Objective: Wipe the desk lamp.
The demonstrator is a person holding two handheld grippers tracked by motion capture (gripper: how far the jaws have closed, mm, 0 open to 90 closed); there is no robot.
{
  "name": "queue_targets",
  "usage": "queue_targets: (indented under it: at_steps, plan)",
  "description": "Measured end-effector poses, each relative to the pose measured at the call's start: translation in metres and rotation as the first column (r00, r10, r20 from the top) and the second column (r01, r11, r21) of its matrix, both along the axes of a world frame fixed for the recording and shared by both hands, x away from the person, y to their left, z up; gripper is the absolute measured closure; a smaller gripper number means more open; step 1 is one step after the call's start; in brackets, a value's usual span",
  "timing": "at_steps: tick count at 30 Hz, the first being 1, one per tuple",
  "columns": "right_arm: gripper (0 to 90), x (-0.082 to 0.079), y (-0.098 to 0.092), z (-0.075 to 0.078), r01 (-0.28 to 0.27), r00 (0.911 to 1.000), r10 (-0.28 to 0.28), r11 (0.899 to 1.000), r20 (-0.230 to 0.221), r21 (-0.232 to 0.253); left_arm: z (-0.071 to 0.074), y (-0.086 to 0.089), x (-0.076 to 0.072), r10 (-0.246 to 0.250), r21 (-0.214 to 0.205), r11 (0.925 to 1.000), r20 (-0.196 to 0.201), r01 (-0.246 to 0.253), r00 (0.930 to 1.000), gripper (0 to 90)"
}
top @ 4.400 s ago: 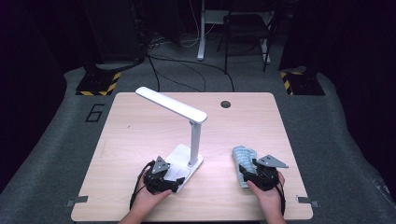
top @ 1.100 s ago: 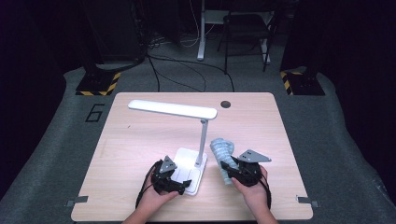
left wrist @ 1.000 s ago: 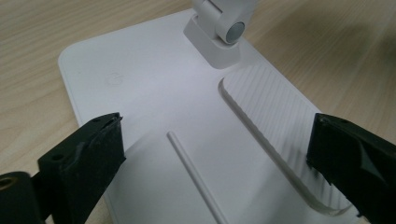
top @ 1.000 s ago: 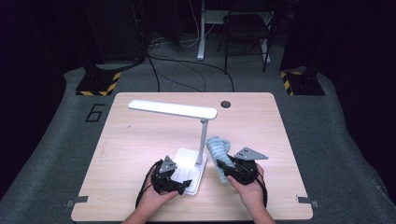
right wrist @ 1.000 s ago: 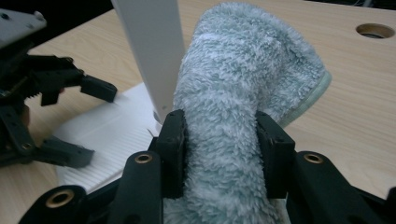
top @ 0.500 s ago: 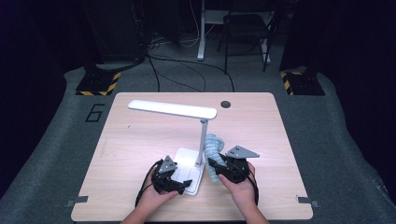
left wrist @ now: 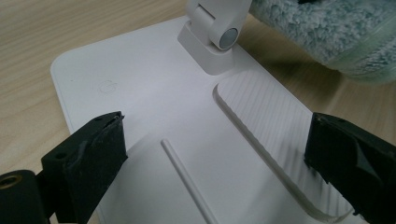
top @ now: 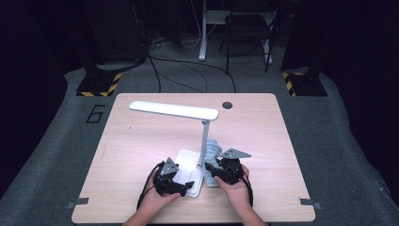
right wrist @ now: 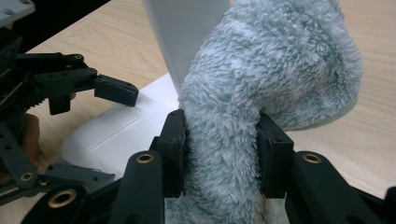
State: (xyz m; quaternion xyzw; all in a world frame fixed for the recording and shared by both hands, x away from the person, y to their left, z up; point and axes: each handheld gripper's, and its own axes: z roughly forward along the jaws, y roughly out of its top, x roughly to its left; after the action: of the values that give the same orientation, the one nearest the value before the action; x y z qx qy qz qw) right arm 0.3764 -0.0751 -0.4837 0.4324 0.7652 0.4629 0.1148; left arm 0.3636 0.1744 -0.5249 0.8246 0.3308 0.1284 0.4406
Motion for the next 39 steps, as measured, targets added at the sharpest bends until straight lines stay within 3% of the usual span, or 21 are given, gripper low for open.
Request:
queue_targets:
  at_steps: [5, 10, 16, 24, 31, 35, 39]
  plan:
    - [61.1, 0.007, 0.002, -0.005, 0.005, 0.9999, -0.006, 1.0, -0.012, -0.019, 0.0, 0.0, 0.0, 0.006, 0.002, 1.0, 0.001, -0.006, 1.0, 5.3]
    - [61.1, 0.013, 0.009, -0.018, 0.01, 0.9984, -0.012, 0.999, -0.055, -0.037, -0.001, 0.0, 0.0, 0.017, -0.002, 0.9999, 0.009, -0.017, 0.9998, 5.3]
    - [61.7, 0.013, 0.006, -0.014, 0.001, 0.9975, -0.002, 1.0, -0.07, -0.019, -0.001, 0.001, -0.001, 0.015, -0.001, 0.9999, 0.007, -0.015, 0.9999, 5.4]
    - [62.3, 0.004, 0.001, 0.033, -0.012, 0.9995, 0.011, 1.0, 0.031, 0.023, 0.001, 0.0, 0.0, 0.015, 0.006, 0.9999, 0.004, -0.015, 0.9999, 6.5]
    - [62.2, -0.006, -0.003, 0.079, -0.028, 0.9879, 0.016, 0.997, 0.155, 0.077, 0.002, 0.0, -0.001, -0.01, -0.001, 1.0, 0.007, 0.01, 0.9999, 15.4]
    - [62.2, -0.005, -0.003, 0.093, -0.031, 0.9823, 0.014, 0.996, 0.187, 0.086, 0.002, 0.0, -0.002, -0.013, -0.009, 0.9999, 0.005, 0.013, 0.9999, 19.2]
    - [62.2, 0.0, 0.0, 0.094, -0.033, 0.9812, 0.015, 0.995, 0.192, 0.09, 0.004, 0.001, -0.002, 0.003, -0.003, 1.0, -0.004, -0.003, 1.0, 20.3]
